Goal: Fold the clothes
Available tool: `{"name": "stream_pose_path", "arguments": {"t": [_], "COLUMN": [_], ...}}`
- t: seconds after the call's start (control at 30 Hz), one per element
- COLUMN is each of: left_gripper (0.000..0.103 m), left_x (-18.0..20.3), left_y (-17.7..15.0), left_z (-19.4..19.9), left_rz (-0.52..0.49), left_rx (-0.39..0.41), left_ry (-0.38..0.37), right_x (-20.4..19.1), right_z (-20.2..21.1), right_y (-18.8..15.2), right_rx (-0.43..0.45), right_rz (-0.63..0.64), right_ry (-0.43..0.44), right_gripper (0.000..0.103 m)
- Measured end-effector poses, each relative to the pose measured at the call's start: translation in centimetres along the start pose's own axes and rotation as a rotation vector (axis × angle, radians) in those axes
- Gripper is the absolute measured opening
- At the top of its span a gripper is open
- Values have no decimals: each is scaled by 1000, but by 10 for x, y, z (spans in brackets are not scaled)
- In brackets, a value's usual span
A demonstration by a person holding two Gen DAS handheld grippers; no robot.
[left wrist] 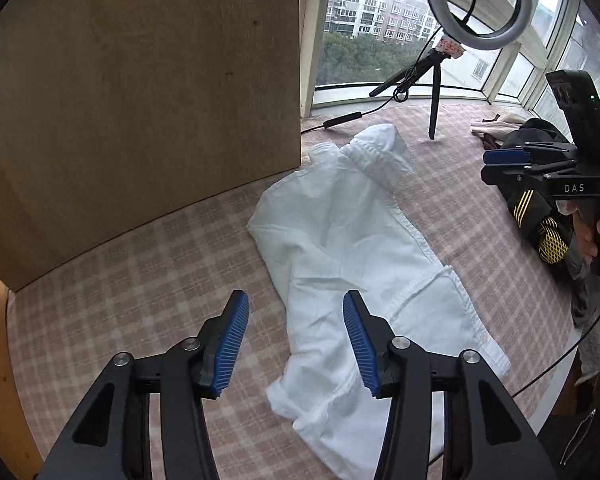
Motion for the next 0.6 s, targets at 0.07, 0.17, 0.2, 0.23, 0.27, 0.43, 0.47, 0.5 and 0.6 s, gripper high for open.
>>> {"name": "stream_pose_path", "arguments": {"t": [0.07, 0.17, 0.2, 0.23, 0.27, 0.43, 0.47, 0.5, 0.6], "left_gripper": [48, 49, 50, 51, 51, 51, 51, 51, 49], "left_x": [-2, -5, -7, -8, -10, -15, -15, -13, -8], "left_y": [10, 24, 28, 31, 33, 30, 29, 28, 26], "left_z": [-28, -71, -85, -100, -113, -161, -166, -168, -166], "left_rz": [13, 17, 14, 9, -2, -119, -120, -122, -146], "left_rx": [-28, -55, -64, -76, -88, -133, -139, -137, -122], "left_ry": [-8, 4, 13, 24, 40, 152, 136, 123, 83], "right_x": [10, 18, 20, 23, 24, 23, 22, 21, 20], "right_z": [-29, -72, -85, -99, -110, -156, -163, -168, -178], "right_y": [9, 22, 26, 29, 31, 31, 30, 29, 29], "right_rx": [-34, -76, -87, -99, -110, -153, -162, -166, -162], "right_rz": [15, 22, 17, 13, 11, 41, 49, 53, 54], "right_ry": [-32, -27, -21, -15, -12, 23, 34, 46, 86], "right_gripper": [57, 57, 57, 57, 57, 57, 57, 57, 57]}}
Point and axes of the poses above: each gripper's, at about its wrist camera, not at the fingertips, and z roughly against the way its jaws point, x to its right, y to its top, the point moved 4 cm from there along -z, roughly the way its jaws point, and after that the axes turned 11 degrees about x, right-handed, at the moved point
